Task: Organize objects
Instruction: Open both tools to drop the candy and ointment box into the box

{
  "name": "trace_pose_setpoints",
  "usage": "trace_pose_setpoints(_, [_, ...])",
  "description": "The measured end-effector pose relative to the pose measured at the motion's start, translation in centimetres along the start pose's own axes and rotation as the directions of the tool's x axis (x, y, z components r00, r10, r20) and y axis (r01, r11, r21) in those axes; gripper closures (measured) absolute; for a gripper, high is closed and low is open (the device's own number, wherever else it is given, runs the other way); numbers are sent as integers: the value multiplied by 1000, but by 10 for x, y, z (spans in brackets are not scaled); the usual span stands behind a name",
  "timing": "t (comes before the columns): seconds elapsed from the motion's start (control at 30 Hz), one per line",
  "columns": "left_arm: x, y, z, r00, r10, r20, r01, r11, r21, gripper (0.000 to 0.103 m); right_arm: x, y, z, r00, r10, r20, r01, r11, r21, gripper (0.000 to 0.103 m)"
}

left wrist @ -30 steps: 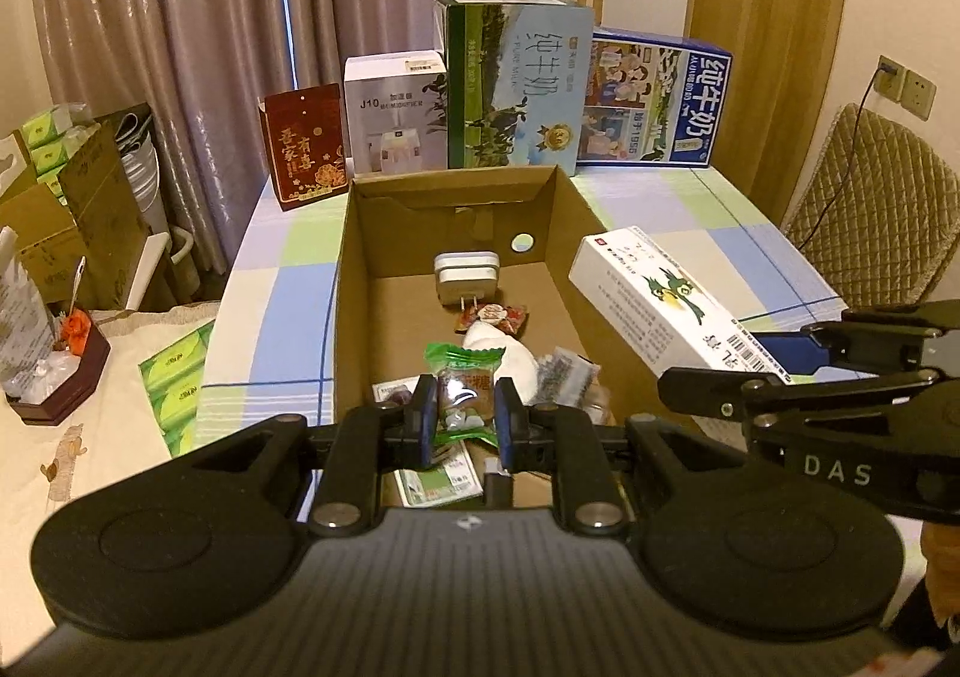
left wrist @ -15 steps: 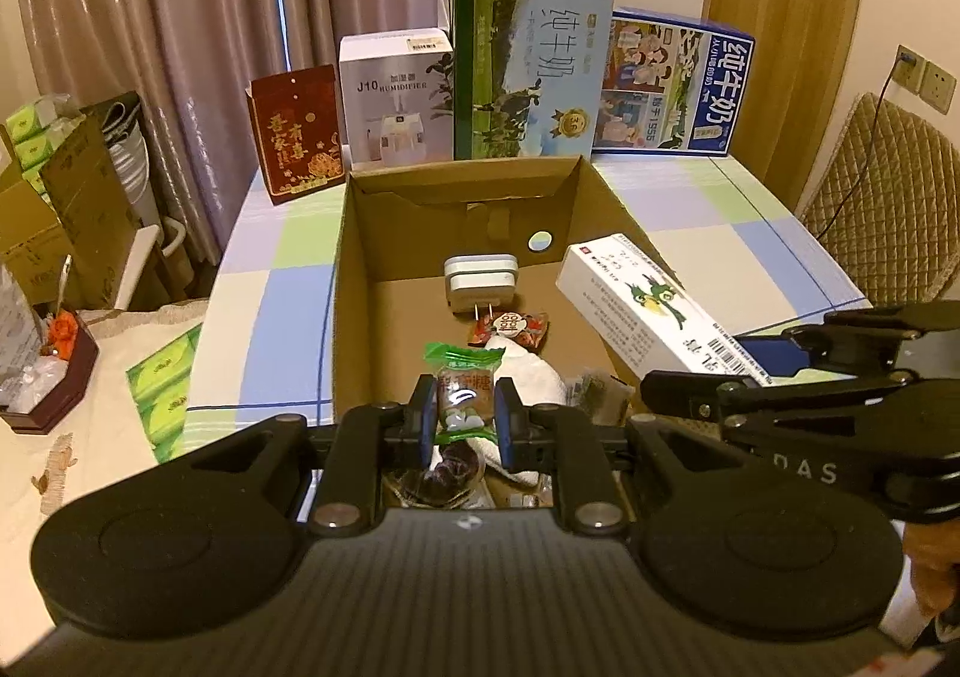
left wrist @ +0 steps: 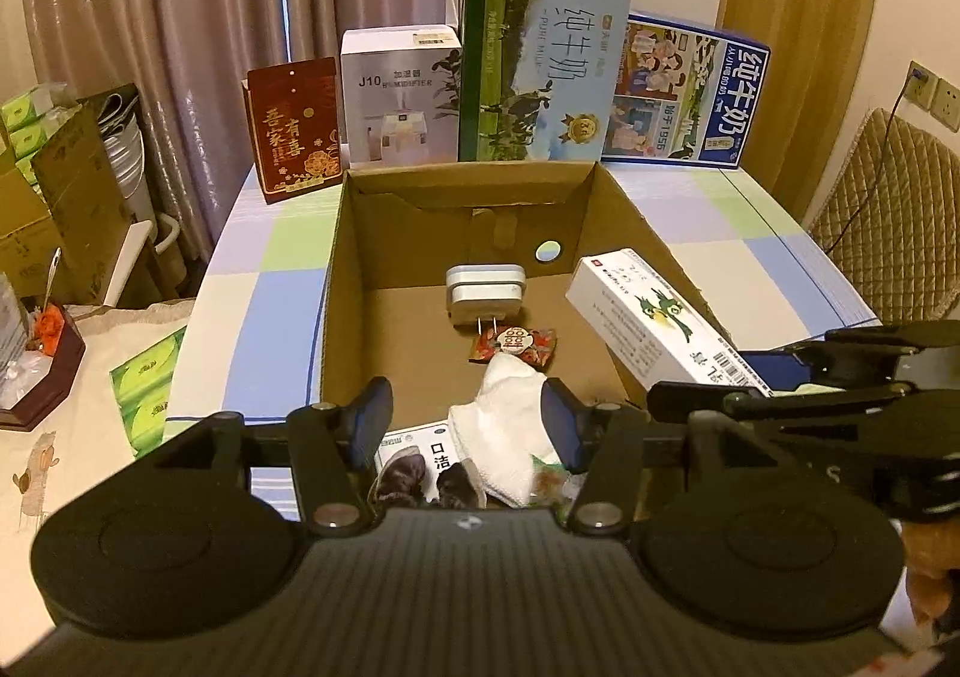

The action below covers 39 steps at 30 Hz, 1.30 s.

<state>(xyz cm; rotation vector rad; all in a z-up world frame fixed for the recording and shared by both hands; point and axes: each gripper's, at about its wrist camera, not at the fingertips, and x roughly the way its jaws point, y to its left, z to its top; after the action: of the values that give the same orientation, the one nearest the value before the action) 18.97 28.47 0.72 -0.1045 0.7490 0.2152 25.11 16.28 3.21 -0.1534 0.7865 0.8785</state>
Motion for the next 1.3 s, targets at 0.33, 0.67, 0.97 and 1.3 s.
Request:
trace_pose_setpoints(0.33, [-11,6,-3,1000,18,-2,-18,1000,-16,52,-2,7,3,1000,7,8,-7,1000,-6,68])
trace_pose_setpoints(0.67, [-17,9,-7,1000,27,1,-27,999,-25,52,2,11,8,999,17,33,-17,1000,-18,27])
trace_pose_setpoints(0.97, [-18,16,-12,999,35,-4,-35,999,-38,51,0,12,4,999,8,39,-6,999,-52,26])
trace_pose_setpoints(1.3, [-22,16,-14,999,40,-2,-40,998,-38,46,-4,10,0,999,6,34,-4,999,-51,26])
